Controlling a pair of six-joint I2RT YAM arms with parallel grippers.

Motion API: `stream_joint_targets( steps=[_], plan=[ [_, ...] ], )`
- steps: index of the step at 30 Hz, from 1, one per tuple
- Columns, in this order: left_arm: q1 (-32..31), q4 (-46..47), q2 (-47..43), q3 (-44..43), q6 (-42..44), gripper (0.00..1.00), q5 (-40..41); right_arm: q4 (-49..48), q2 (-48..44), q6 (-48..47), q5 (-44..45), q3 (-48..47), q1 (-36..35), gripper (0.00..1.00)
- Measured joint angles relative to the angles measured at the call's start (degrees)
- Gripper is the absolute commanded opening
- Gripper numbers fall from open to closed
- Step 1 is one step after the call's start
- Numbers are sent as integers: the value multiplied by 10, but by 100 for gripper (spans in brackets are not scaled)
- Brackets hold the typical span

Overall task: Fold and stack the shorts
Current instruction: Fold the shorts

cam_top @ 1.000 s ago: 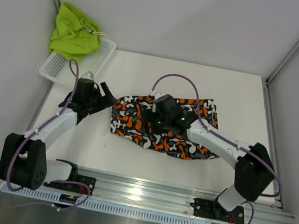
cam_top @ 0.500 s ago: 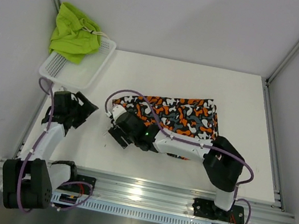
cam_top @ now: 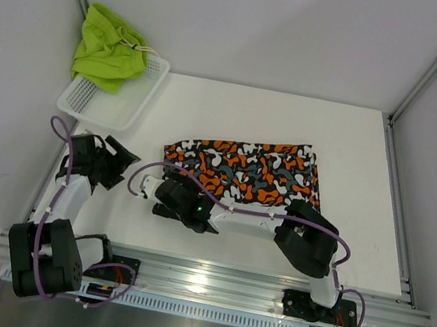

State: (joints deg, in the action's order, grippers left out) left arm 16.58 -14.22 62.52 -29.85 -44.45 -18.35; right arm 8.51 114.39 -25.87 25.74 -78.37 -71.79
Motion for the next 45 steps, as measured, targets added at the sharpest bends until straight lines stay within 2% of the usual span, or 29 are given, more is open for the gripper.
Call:
stream_joint_targets(
  steps=[9, 12, 13, 15, 16, 19, 21, 25, 33, 45],
  plan=[
    [9, 0, 2, 0, 8, 86, -14, -43, 70, -75, 15, -25, -9, 76],
    [10, 0, 3, 0, 10, 86, -15, -60, 85, -92, 24, -38, -12, 68],
    [10, 0, 4, 0, 10, 86, -15, -68, 91, -101, 31, -39, -12, 58],
    [10, 0, 4, 0, 10, 86, -15, -83, 100, -112, 41, -40, -13, 46],
    [10, 1, 5, 0, 10, 87, -16, -92, 106, -116, 48, -40, -13, 31],
    [10, 6, 9, 0, 10, 86, -20, -124, 120, -127, 66, -31, -13, 7],
    [10, 12, 16, 1, 10, 87, -27, -158, 118, -127, 71, -10, -12, 0],
    [-4, 19, 28, 1, 10, 87, -34, -193, 104, -117, 68, 26, -9, 0],
    [-69, 25, 31, 0, 2, 87, -45, -200, 33, -40, 14, 63, 14, 0],
    [-162, 82, 67, 0, -68, 89, -53, -198, -18, 86, -98, 82, 68, 0]
  ],
)
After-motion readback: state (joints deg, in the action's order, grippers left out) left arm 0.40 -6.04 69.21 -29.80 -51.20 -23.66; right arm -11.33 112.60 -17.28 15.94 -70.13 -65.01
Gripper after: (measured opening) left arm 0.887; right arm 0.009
